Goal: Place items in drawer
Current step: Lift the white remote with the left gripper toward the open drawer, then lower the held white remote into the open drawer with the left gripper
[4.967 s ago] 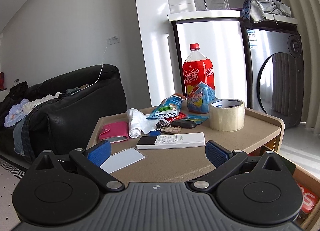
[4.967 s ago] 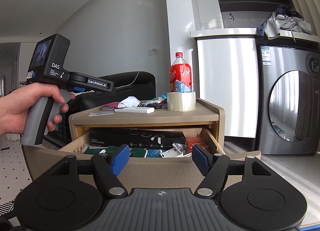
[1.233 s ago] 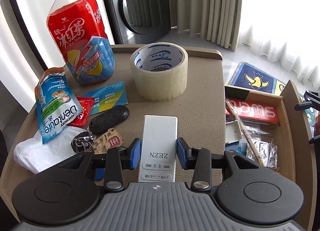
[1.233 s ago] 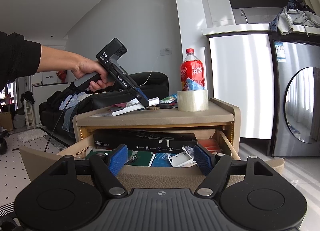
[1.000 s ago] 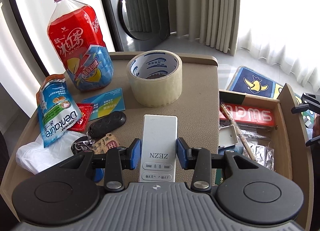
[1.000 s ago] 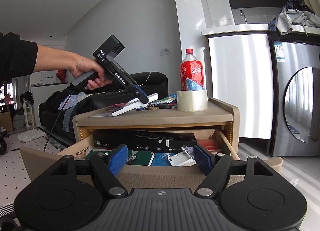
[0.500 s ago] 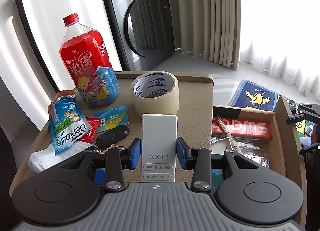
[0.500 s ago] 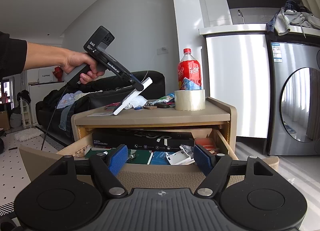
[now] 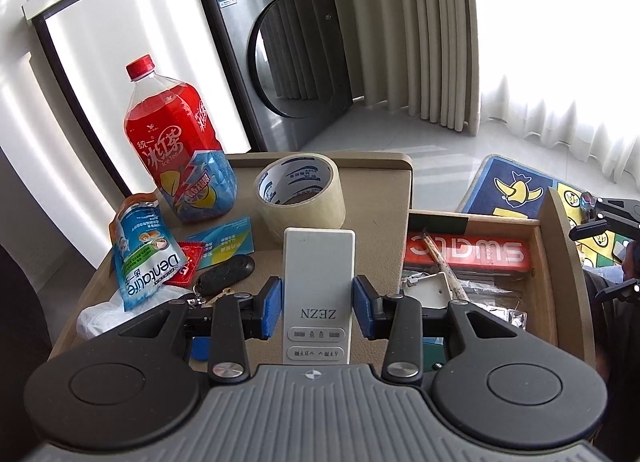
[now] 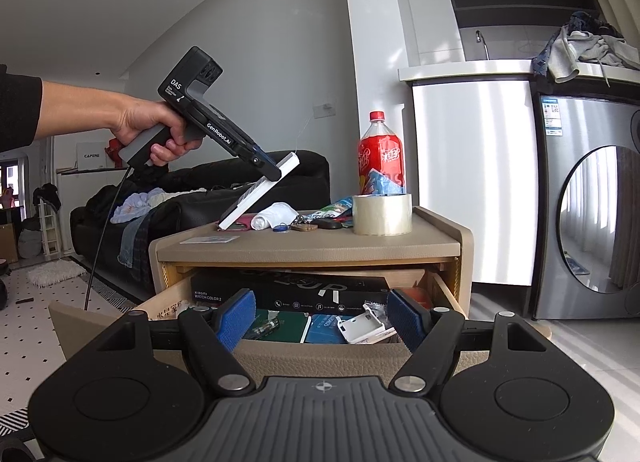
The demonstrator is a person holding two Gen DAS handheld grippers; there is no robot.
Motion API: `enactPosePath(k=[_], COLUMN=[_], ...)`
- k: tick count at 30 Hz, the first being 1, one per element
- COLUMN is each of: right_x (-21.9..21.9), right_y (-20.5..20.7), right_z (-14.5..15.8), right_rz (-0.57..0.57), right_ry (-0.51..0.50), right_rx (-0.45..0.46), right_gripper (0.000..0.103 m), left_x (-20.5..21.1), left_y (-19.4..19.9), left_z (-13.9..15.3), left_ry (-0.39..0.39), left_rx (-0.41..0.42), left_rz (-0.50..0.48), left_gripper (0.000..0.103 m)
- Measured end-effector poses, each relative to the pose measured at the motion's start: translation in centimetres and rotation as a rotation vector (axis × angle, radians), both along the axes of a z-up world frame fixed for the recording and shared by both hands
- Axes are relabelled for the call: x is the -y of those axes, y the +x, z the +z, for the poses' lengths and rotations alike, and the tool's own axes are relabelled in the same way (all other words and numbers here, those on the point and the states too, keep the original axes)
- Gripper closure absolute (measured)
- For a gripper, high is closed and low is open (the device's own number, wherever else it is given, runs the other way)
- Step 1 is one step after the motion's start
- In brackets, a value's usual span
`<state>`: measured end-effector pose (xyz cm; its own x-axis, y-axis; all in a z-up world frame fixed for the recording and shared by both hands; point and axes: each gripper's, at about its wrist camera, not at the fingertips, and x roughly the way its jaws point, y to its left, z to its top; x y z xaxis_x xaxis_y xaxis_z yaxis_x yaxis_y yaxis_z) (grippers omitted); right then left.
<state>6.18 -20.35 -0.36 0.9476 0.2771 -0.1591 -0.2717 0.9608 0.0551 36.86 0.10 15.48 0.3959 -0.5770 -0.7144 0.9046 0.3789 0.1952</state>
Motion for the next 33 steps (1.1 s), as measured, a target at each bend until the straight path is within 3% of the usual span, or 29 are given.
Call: enactPosePath(k=[13, 33], right_x=[-0.7, -1.5], right_y=[-2.5, -4.9], right_z=[1.1, 2.3], right_rz=[0.004, 0.012], right_ry=[-0.022, -0.032], right_rx=[0.022, 0.045], right_gripper=[0.027, 0.027], left_x=[0.7, -1.5], left_y=[-5.3, -12.6], left_z=[0.0, -1.5], left_ry=[0.131, 0.092], left_rx=[0.025, 0.025], left_rz=[-0.029, -0.034], left_gripper=[0.061, 0.061])
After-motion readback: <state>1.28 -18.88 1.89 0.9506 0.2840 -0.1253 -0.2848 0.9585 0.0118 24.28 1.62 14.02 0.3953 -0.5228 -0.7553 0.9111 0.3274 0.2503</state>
